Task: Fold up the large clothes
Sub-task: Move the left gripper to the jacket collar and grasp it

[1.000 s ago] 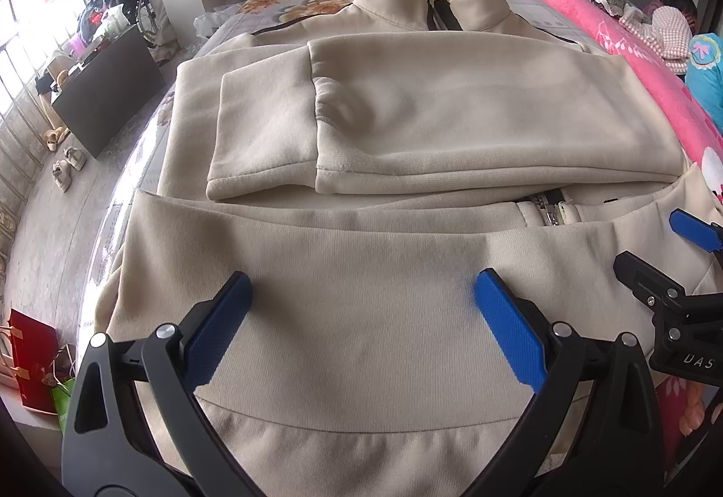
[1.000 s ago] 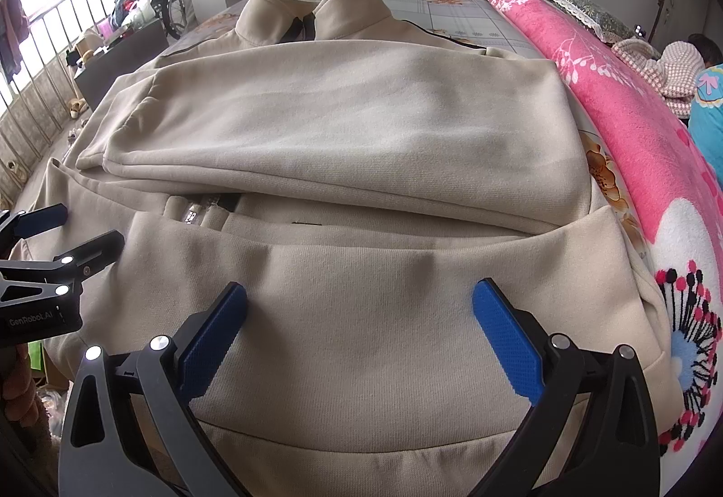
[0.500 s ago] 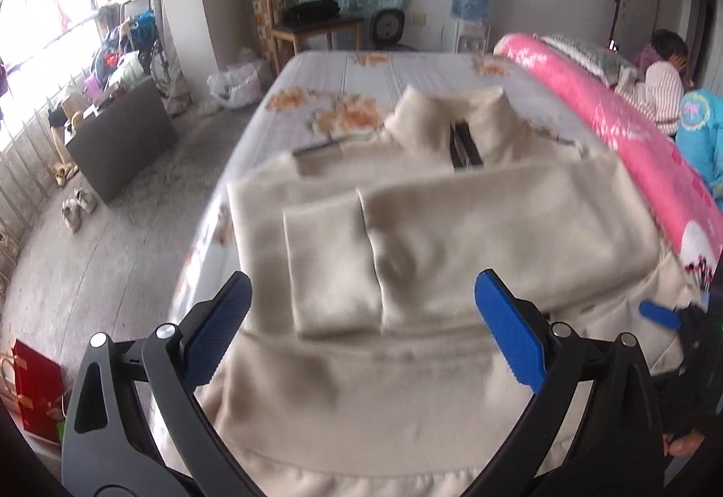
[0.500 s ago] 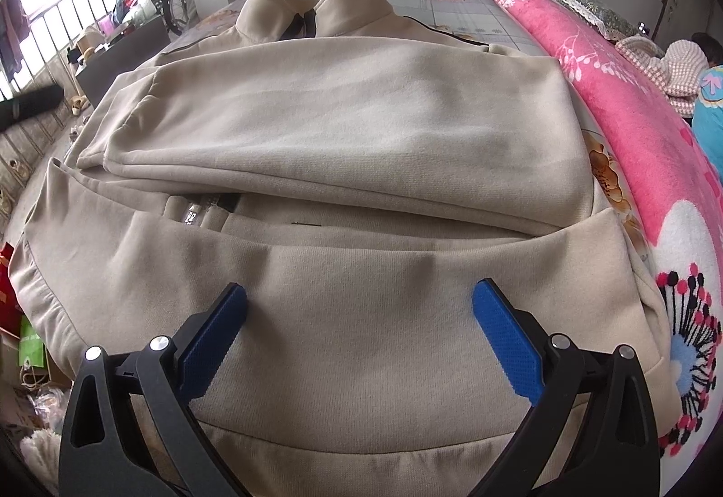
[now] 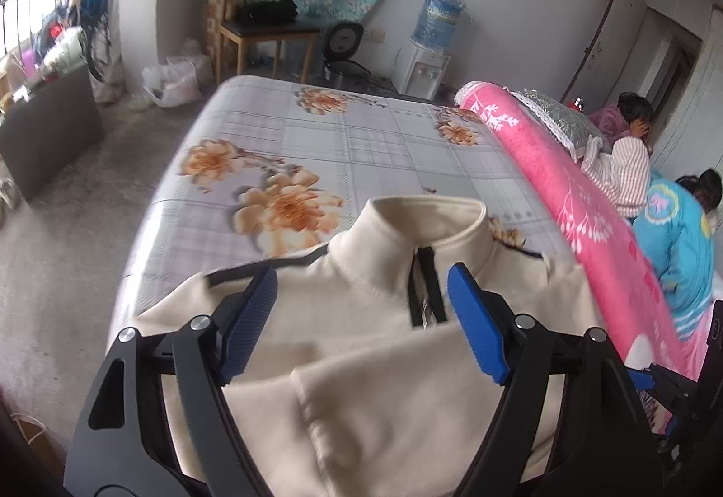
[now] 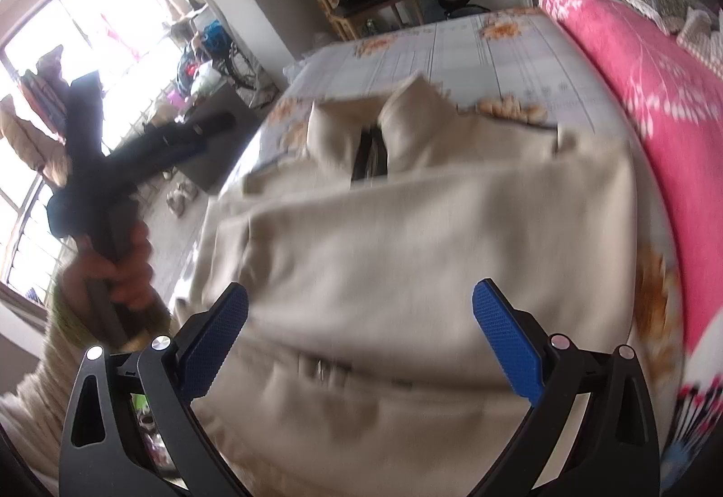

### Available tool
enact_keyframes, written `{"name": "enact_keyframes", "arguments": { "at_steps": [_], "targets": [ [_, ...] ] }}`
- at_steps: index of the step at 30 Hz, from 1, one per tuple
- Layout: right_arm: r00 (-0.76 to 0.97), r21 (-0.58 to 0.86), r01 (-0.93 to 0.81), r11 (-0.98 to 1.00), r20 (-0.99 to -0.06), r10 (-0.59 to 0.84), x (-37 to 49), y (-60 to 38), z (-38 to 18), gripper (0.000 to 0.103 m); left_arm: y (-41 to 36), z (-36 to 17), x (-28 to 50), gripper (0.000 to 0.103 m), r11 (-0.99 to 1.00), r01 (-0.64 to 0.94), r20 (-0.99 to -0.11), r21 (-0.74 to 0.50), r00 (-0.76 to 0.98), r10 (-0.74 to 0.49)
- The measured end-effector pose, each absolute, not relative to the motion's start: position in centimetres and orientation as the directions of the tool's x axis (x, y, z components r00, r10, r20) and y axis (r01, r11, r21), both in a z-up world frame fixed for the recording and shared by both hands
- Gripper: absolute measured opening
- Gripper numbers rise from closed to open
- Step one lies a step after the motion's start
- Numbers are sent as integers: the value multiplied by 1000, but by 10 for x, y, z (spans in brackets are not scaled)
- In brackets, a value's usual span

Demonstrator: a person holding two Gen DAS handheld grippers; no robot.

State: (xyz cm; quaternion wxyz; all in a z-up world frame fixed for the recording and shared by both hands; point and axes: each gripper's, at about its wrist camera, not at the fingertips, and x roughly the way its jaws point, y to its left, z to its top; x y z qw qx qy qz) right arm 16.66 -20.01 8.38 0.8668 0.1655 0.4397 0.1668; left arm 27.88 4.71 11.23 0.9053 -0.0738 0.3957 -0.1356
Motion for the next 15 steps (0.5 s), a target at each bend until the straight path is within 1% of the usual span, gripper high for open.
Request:
{"name": "enact_keyframes", "arguments": {
  "at_steps": [2, 5, 9, 11, 13, 14, 15],
  "targets": [
    [574, 434, -148, 889, -694, 434, 195, -203, 96, 97, 38, 109, 305, 69, 948, 190, -707, -255, 633, -316],
    [583, 400, -108, 910, -716, 384, 248, -205, 100, 97, 24, 102, 341, 67, 940, 206, -722, -271, 602, -340],
    [549, 347, -55, 936, -772, 319, 327, -204, 85, 97, 11, 82, 386, 67, 954, 184, -773, -237, 559, -300],
    [545, 324, -38, 945, -786, 291, 356, -203, 78, 97, 7, 69, 401, 67, 962, 175, -800, -209, 535, -271],
    [532, 322, -36, 946, -795, 290, 382, -199, 69, 97, 5, 56, 409, 60, 967, 174, -823, -184, 511, -249],
    [518, 325, -38, 945, -802, 297, 390, -198, 63, 96, 4, 49, 411, 55, 969, 174, -835, -176, 495, -241],
    [495, 325, -34, 945, -816, 299, 403, -196, 56, 91, 6, 44, 412, 44, 969, 174, -843, -176, 482, -240]
  ]
}}
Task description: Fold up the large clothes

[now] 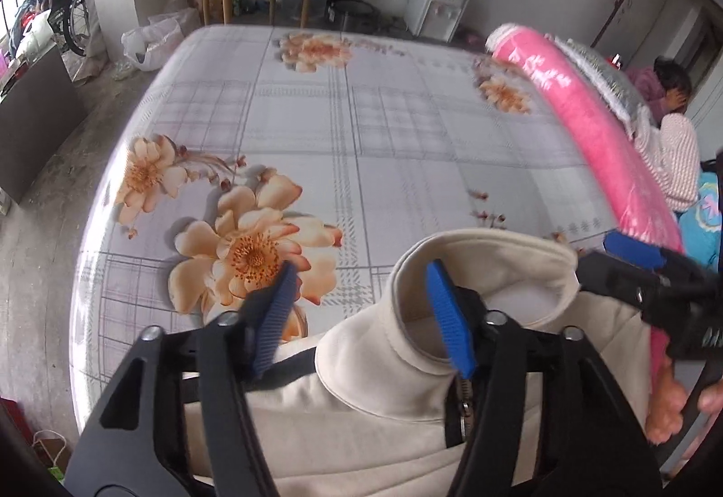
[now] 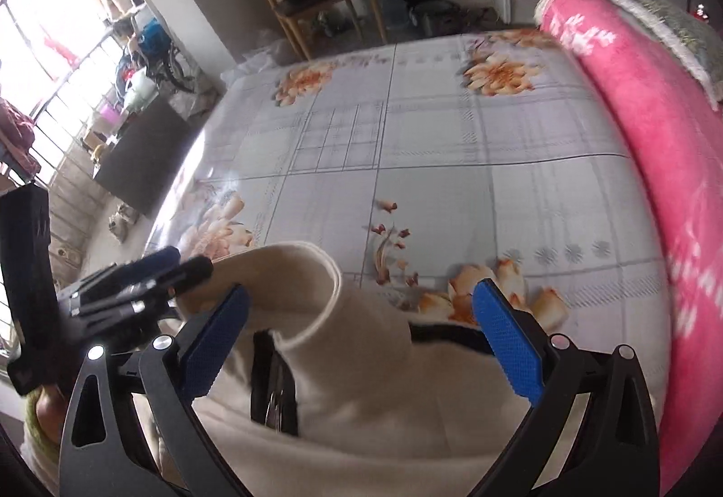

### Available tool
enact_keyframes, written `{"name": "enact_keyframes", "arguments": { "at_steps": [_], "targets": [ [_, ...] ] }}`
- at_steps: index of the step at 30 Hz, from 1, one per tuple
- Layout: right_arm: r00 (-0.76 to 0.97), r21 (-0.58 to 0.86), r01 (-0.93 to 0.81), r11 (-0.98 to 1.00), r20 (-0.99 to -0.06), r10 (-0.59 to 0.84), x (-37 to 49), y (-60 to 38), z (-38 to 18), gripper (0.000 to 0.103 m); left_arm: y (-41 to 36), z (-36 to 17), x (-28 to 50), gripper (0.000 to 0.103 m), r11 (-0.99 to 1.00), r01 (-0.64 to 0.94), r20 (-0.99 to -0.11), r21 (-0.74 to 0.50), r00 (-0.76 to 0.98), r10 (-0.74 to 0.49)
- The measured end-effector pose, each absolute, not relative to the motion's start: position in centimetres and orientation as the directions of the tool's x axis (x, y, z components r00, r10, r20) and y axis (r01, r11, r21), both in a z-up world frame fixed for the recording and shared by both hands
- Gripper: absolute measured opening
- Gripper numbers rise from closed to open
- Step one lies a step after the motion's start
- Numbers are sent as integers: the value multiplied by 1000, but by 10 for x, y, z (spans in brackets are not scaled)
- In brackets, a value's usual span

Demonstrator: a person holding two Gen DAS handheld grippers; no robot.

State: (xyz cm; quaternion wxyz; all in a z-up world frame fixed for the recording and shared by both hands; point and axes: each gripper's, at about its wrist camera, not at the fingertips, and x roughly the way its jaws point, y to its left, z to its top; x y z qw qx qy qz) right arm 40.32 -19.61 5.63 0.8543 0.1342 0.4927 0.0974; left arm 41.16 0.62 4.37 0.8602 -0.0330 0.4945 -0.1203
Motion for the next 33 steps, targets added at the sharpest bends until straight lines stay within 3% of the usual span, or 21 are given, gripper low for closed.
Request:
{"name": "enact_keyframes", "arguments": {
  "at_steps": [2, 4, 6, 7, 9, 12, 19, 26, 29, 33],
  "targets": [
    [467, 305, -21, 952, -839, 280, 411, -194, 45, 81, 7, 34, 413, 33, 967, 172, -855, -187, 457, -246],
    [435, 287, -14, 958, -861, 264, 416, -193, 36, 65, 8, 34, 408, 18, 962, 184, -851, -202, 454, -265],
    [422, 292, -26, 956, -864, 275, 409, -193, 34, 47, 8, 38, 401, 10, 954, 212, -847, -212, 446, -287],
    [429, 292, -41, 956, -859, 281, 401, -193, 38, 44, 7, 43, 394, 9, 950, 230, -842, -211, 451, -297],
    [445, 268, -64, 961, -854, 268, 389, -191, 45, 27, 5, 54, 380, 8, 944, 265, -833, -198, 462, -304],
    [473, 244, -108, 964, -840, 265, 362, -190, 60, 13, 3, 73, 353, 7, 928, 317, -811, -198, 478, -337],
    [541, 147, -212, 966, -806, 241, 281, -184, 86, 10, -1, 92, 274, 7, 894, 428, -785, -130, 507, -357],
    [512, -12, -254, 967, -850, 124, 229, -169, 30, 10, -7, 43, 234, 8, 896, 441, -834, -49, 475, -280],
    [487, -39, -278, 960, -867, 106, 215, -169, 21, 19, 0, 22, 237, 8, 910, 408, -860, -75, 435, -266],
    [555, 19, -315, 949, -808, 200, 192, -175, 64, 38, 7, 23, 235, 9, 908, 404, -852, -110, 432, -296]
  ]
}}
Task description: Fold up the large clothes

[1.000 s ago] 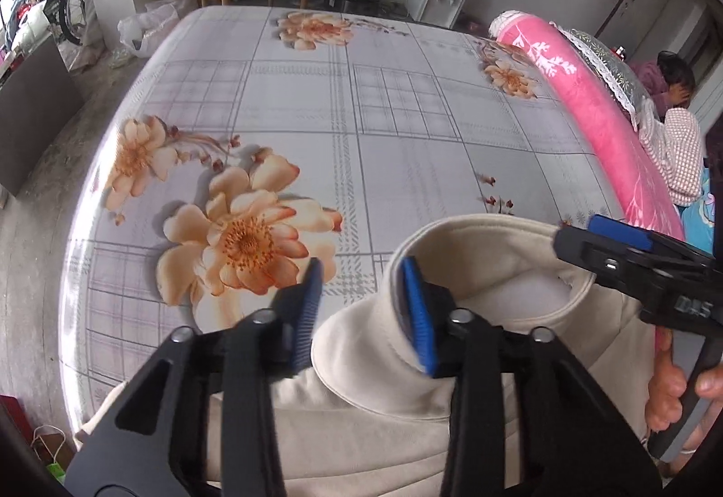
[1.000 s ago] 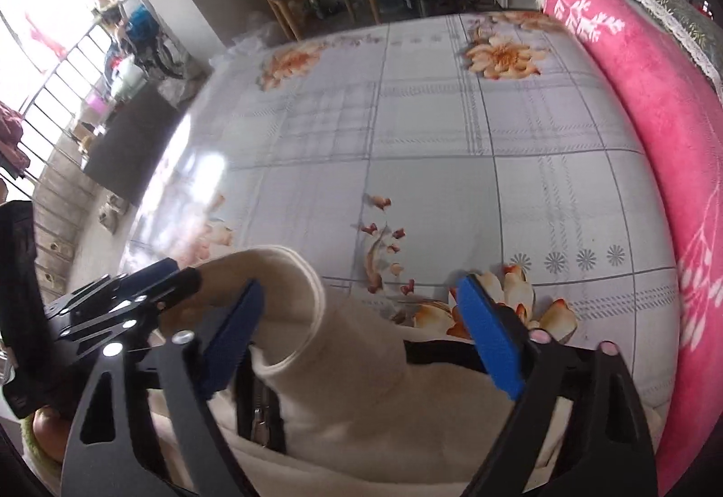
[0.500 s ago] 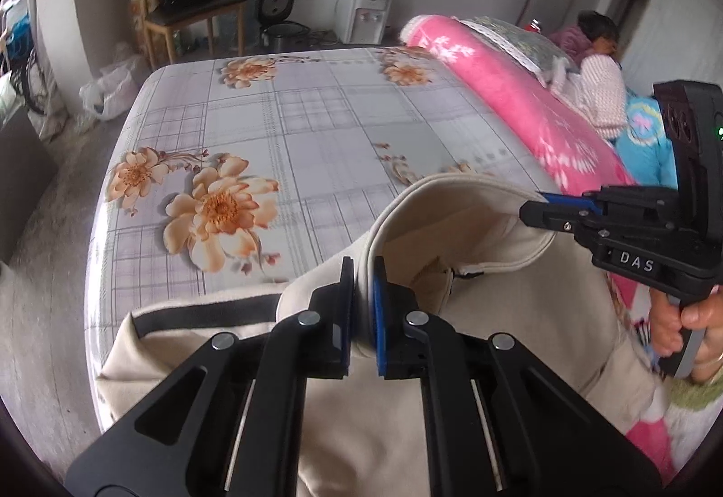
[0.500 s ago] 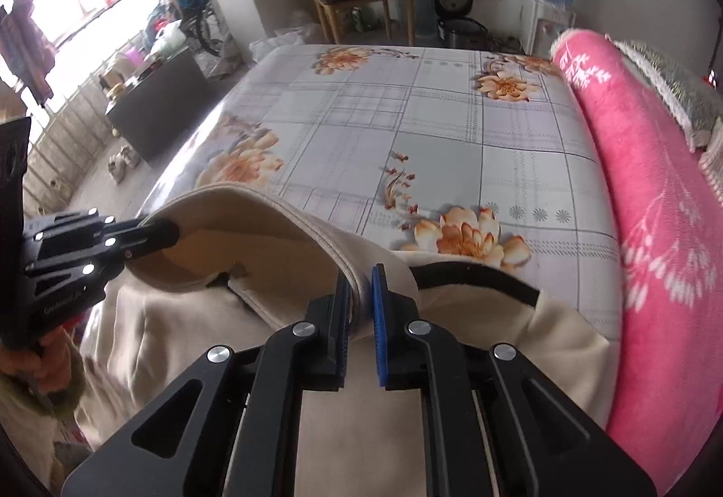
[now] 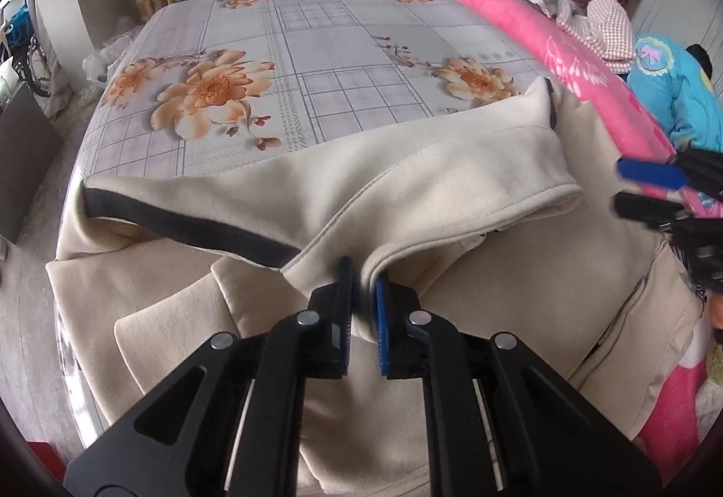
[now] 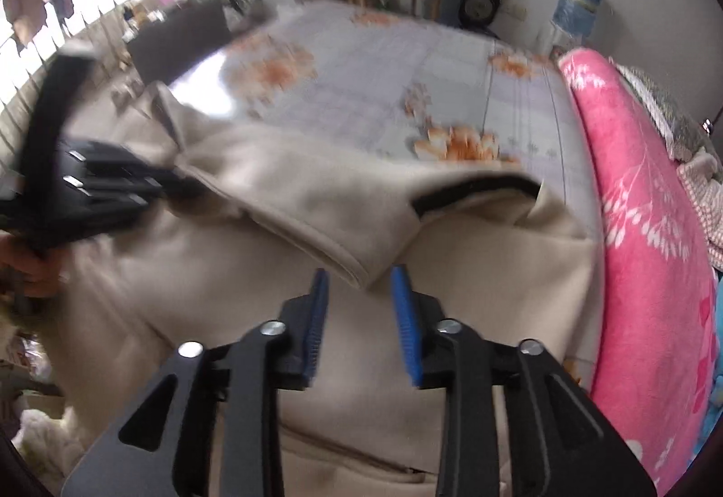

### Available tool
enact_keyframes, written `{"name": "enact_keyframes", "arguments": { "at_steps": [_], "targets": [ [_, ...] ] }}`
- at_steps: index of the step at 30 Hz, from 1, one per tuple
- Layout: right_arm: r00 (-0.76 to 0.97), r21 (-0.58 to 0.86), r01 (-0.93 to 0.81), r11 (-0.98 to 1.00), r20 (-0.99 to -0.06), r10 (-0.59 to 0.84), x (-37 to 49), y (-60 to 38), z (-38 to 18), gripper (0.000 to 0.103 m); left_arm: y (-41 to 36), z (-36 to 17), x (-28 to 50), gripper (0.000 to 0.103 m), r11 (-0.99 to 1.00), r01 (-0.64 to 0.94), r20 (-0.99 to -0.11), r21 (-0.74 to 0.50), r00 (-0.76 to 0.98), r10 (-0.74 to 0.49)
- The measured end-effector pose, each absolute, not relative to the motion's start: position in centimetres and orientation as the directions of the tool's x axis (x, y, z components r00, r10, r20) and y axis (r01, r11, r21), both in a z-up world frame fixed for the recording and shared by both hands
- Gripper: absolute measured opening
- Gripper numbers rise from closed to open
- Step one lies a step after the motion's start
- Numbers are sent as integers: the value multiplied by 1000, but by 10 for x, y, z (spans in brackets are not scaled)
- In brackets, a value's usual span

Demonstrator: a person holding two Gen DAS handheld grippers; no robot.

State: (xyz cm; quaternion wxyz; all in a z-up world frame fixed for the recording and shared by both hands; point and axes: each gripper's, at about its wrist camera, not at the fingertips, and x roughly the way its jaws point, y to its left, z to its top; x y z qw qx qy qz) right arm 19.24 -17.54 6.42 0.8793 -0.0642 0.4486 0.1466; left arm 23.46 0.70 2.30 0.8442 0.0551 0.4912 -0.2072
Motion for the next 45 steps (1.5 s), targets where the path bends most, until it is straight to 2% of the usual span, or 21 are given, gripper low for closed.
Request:
{"name": "enact_keyframes", "arguments": {
  "at_steps": [4, 8, 10, 12, 16, 19, 21, 23, 26, 29, 31, 34, 38, 45],
  "targets": [
    [591, 127, -347, 929, -739, 322, 206, -172, 97, 39, 7, 25, 235, 9, 903, 413, -850, -121, 426, -309],
    [541, 208, -352, 913, -750, 380, 249, -153, 73, 37, 15, 33, 227, 16, 900, 407, -842, -159, 420, -338],
    [486, 221, -343, 913, -789, 374, 267, -142, 45, 32, 24, 39, 218, 22, 900, 408, -828, -155, 444, -343],
    [429, 190, -325, 926, -843, 324, 280, -132, 8, 31, 36, 47, 212, 22, 896, 406, -808, -177, 460, -368],
    [475, 164, -318, 934, -825, 307, 270, -123, 8, 31, 54, 72, 214, 22, 879, 402, -724, -258, 522, -451],
    [478, 149, -311, 939, -829, 290, 269, -118, 7, 31, 40, 84, 234, 22, 876, 399, -701, -272, 541, -464],
    [482, 128, -311, 942, -833, 272, 268, -114, 8, 31, 20, 81, 247, 22, 873, 414, -715, -257, 527, -460],
    [489, 109, -318, 942, -832, 262, 266, -112, 12, 31, 0, 64, 260, 22, 882, 421, -768, -212, 486, -417],
    [487, 95, -337, 937, -834, 260, 264, -121, 14, 31, -16, 19, 270, 22, 916, 389, -870, -96, 415, -267],
    [516, 49, -318, 947, -829, 216, 256, -136, 24, 31, -11, 14, 258, 22, 910, 407, -845, -81, 456, -279],
    [543, 26, -305, 952, -816, 196, 251, -150, 28, 31, -6, 14, 255, 22, 908, 406, -839, -100, 456, -296],
    [492, 65, -319, 946, -841, 224, 253, -167, 11, 29, 1, 13, 257, 22, 902, 406, -830, -146, 447, -335],
    [511, 20, -336, 942, -836, 200, 244, -167, 16, 30, 2, 13, 259, 22, 902, 396, -831, -169, 434, -347],
    [480, 237, -228, 944, -816, 321, 235, -204, 16, 33, 4, 13, 255, 23, 909, 366, -829, -198, 433, -355]
  ]
}}
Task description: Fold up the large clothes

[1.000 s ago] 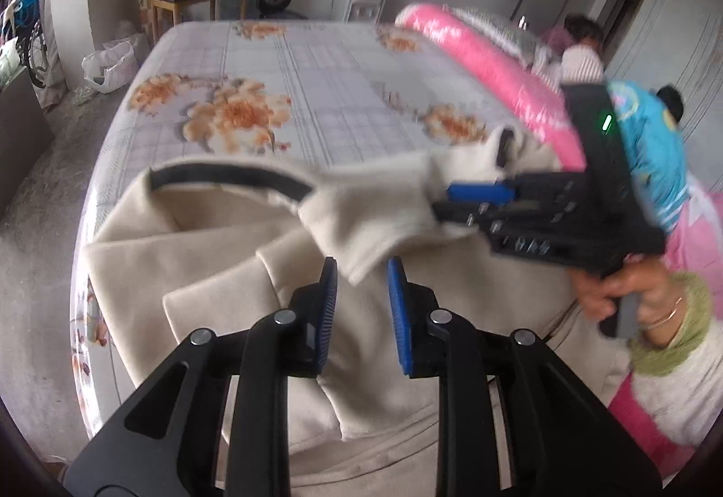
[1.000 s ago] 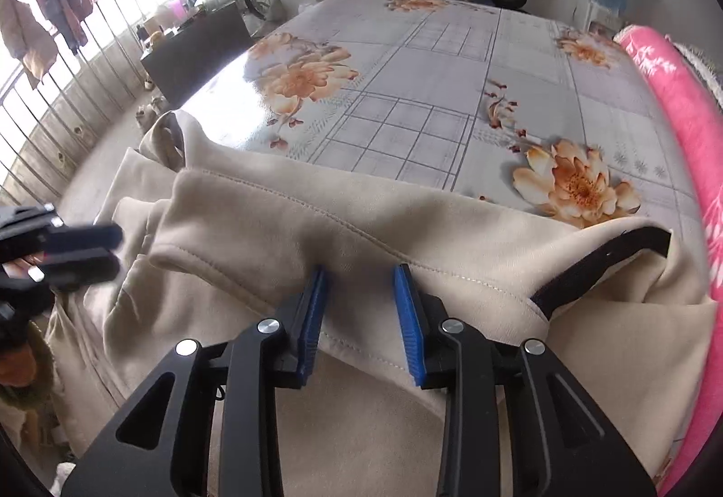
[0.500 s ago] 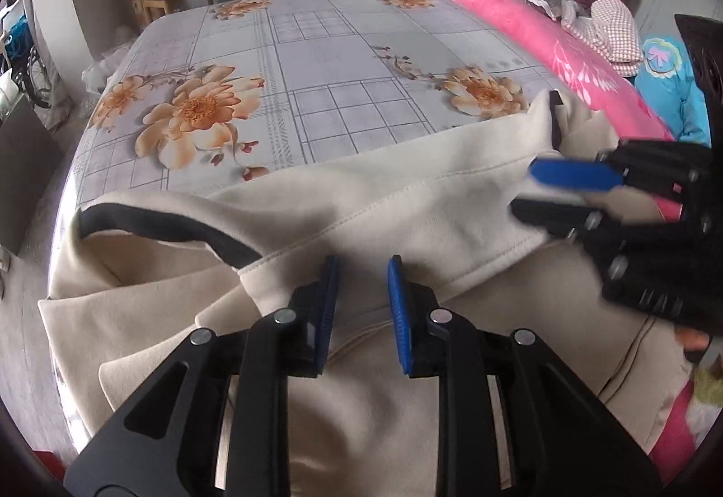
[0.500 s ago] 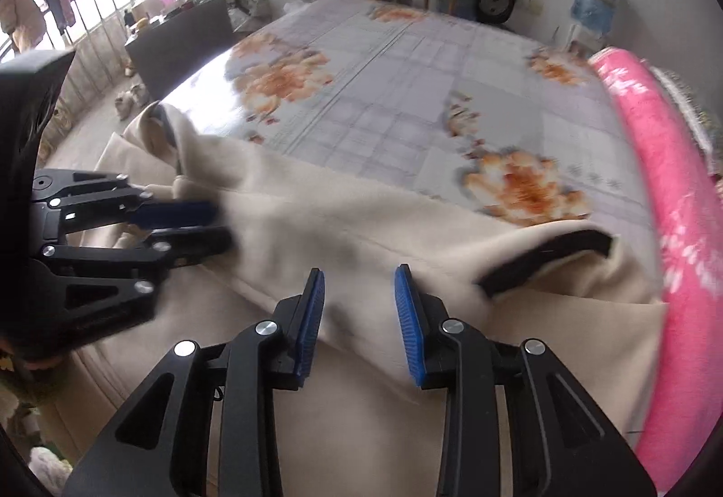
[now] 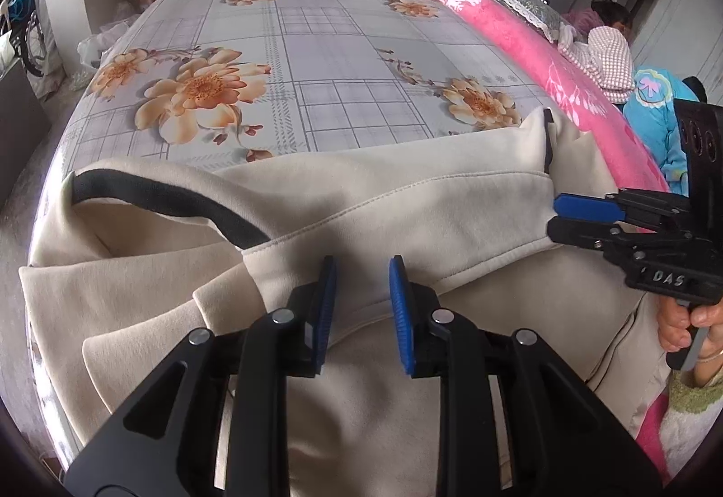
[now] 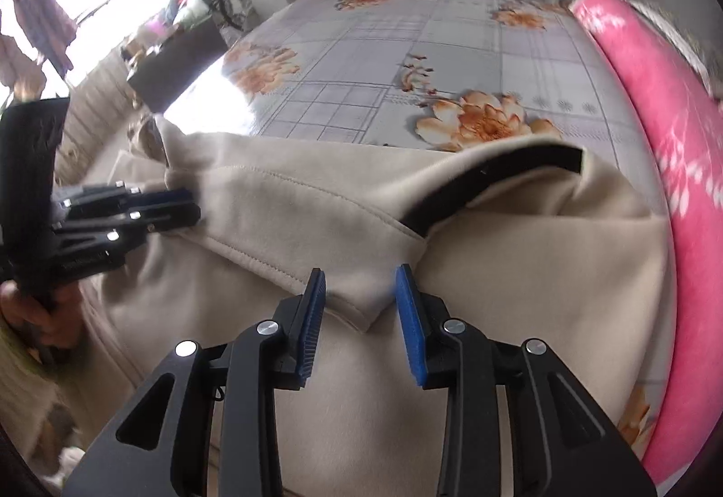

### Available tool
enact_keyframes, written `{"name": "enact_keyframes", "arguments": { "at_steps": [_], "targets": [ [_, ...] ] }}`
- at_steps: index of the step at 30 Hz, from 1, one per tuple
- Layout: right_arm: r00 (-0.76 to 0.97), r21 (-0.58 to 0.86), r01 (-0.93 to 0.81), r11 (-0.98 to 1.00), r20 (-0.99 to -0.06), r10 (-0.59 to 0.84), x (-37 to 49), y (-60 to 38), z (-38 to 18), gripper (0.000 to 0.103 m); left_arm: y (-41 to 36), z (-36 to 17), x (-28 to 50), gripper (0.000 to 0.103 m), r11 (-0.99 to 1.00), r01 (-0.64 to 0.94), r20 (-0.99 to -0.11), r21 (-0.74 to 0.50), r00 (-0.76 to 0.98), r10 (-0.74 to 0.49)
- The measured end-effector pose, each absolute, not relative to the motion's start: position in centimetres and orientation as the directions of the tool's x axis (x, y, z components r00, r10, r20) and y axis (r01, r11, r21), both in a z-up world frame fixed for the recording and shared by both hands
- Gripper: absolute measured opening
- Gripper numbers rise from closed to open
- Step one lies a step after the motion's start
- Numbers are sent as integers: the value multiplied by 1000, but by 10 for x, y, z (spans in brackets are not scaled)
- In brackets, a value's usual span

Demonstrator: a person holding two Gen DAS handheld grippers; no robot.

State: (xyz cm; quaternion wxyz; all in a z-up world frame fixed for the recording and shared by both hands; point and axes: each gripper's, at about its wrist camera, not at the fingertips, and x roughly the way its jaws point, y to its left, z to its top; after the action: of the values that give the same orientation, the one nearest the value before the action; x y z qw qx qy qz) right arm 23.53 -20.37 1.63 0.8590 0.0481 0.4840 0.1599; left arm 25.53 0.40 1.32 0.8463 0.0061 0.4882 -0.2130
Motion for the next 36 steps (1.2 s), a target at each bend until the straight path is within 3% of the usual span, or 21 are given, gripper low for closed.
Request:
{"name": "enact_keyframes", "arguments": {
  "at_steps": [3, 7, 9, 18, 26, 36],
  "targets": [
    [496, 264, -178, 948, -808, 318, 229, -214, 24, 33, 5, 14, 255, 24, 915, 346, -834, -206, 427, -349],
    [501, 308, -149, 940, -796, 340, 206, -223, 39, 35, 8, 27, 244, 36, 919, 331, -839, -216, 418, -348],
    [512, 307, -151, 940, -789, 340, 193, -223, 45, 52, 10, 38, 232, 39, 919, 337, -837, -203, 428, -342],
    [536, 335, -185, 924, -754, 381, 96, -208, 53, 69, 67, 83, 124, 51, 918, 307, -744, -250, 545, -385],
    [486, 360, -198, 912, -772, 410, 53, -178, 14, 72, 114, 59, 51, 51, 948, 200, -733, -246, 602, -317],
    [479, 326, -195, 925, -791, 380, 49, -171, -3, 73, 131, 48, 43, 50, 981, 94, -725, -169, 663, -188]
  ]
}}
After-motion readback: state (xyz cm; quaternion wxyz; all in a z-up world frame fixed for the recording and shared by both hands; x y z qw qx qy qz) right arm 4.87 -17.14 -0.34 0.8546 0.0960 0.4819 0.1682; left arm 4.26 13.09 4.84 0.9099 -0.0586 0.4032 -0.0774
